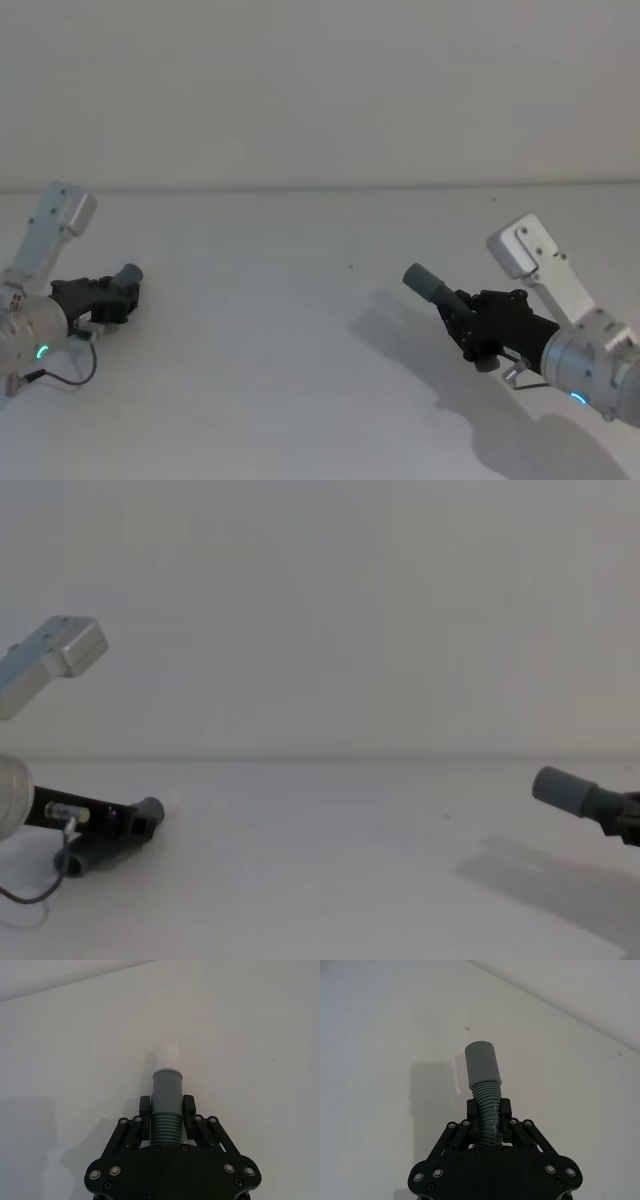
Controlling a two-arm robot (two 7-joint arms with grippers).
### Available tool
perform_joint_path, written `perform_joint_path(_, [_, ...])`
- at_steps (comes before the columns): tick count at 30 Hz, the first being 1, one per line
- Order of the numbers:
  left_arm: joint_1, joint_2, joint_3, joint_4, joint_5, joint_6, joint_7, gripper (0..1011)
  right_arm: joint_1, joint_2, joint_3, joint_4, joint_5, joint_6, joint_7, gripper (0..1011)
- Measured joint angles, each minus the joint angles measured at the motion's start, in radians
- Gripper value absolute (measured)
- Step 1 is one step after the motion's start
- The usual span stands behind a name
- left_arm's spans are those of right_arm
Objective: Use both hands to pick up one end of the pipe from the table, align the ends, and insert them.
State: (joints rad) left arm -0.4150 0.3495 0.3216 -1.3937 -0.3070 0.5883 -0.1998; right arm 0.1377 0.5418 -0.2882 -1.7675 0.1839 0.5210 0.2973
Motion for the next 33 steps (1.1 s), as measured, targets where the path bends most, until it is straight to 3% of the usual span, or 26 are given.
perform_joint_path(9, [0.0,0.0,0.0,0.0,0.0,0.0,0.0,348,-0.02,0.068,0.0,-0.013,0.011,-0.143,0.109,227])
perform_joint_path(18, [0.0,0.004,0.002,0.0,0.003,-0.004,-0.011,348,-0.018,0.11,-0.017,-0.007,0.032,-0.251,0.205,227])
perform_joint_path(25, [-0.005,0.024,0.012,-0.002,0.006,-0.035,-0.059,348,0.002,0.132,-0.043,0.008,0.047,-0.331,0.284,227])
perform_joint_path(33, [-0.009,0.061,0.024,-0.005,0.002,-0.092,-0.144,348,0.02,0.141,-0.064,0.02,0.053,-0.37,0.327,227])
